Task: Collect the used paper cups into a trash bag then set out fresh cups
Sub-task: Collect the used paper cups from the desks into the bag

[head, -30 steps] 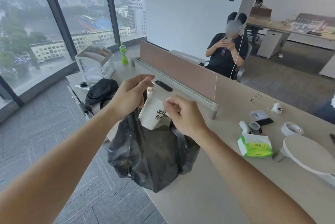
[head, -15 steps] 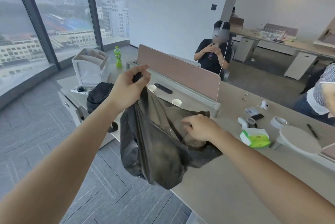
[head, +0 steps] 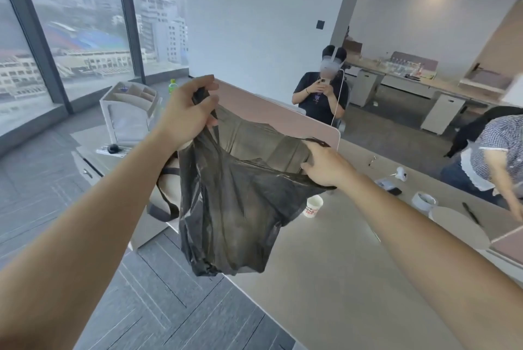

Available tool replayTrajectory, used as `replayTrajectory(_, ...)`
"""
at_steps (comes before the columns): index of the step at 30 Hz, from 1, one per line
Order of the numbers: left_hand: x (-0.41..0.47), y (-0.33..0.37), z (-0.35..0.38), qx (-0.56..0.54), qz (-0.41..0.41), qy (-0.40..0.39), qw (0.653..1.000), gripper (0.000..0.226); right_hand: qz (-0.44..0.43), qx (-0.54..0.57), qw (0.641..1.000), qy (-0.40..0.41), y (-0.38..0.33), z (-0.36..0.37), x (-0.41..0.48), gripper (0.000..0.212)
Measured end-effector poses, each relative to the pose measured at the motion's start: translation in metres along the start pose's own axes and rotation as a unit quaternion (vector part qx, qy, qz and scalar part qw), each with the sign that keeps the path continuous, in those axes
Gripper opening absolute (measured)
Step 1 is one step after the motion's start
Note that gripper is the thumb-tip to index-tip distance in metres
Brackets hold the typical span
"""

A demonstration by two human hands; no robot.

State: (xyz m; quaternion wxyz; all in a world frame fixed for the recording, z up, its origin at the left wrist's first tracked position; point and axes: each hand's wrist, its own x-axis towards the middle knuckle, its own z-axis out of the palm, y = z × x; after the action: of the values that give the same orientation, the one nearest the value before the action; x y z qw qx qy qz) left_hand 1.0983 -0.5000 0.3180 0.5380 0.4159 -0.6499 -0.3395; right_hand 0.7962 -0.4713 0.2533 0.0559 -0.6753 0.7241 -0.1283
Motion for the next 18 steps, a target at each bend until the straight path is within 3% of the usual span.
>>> replayTrajectory(5,0.008,-0.026,0.017,0.004,-0.038,-0.025,0.999,0.033,0.015,-0.021,0.993,-0.116,0.011,0.016,0.029,0.03)
replayTrajectory(8,0.017,-0.046,0.034,0.016,-0.064,-0.032,0.997,0.025,0.008,0.083,0.984,-0.157,0.028,0.034,0.048,0.018)
replayTrajectory(10,0.028,-0.059,0.046,0.022,-0.088,-0.033,0.995,0.025,0.048,0.291,0.946,-0.13,0.041,0.043,0.063,0.013)
replayTrajectory(12,0.039,-0.071,0.061,0.032,-0.107,-0.042,0.993,0.022,0.105,0.477,0.871,-0.049,0.056,0.048,0.081,0.013)
replayTrajectory(14,0.051,-0.082,0.079,0.051,-0.118,-0.055,0.99,0.022,0.147,0.517,0.843,0.031,0.079,0.057,0.102,0.016)
replayTrajectory(16,0.061,-0.094,0.096,0.064,-0.129,-0.065,0.987,0.024,0.173,0.438,0.881,0.042,0.106,0.076,0.122,0.018)
replayTrajectory(18,0.069,-0.106,0.113,0.064,-0.143,-0.071,0.985,0.021,0.188,0.334,0.923,-0.011,0.136,0.105,0.137,0.018)
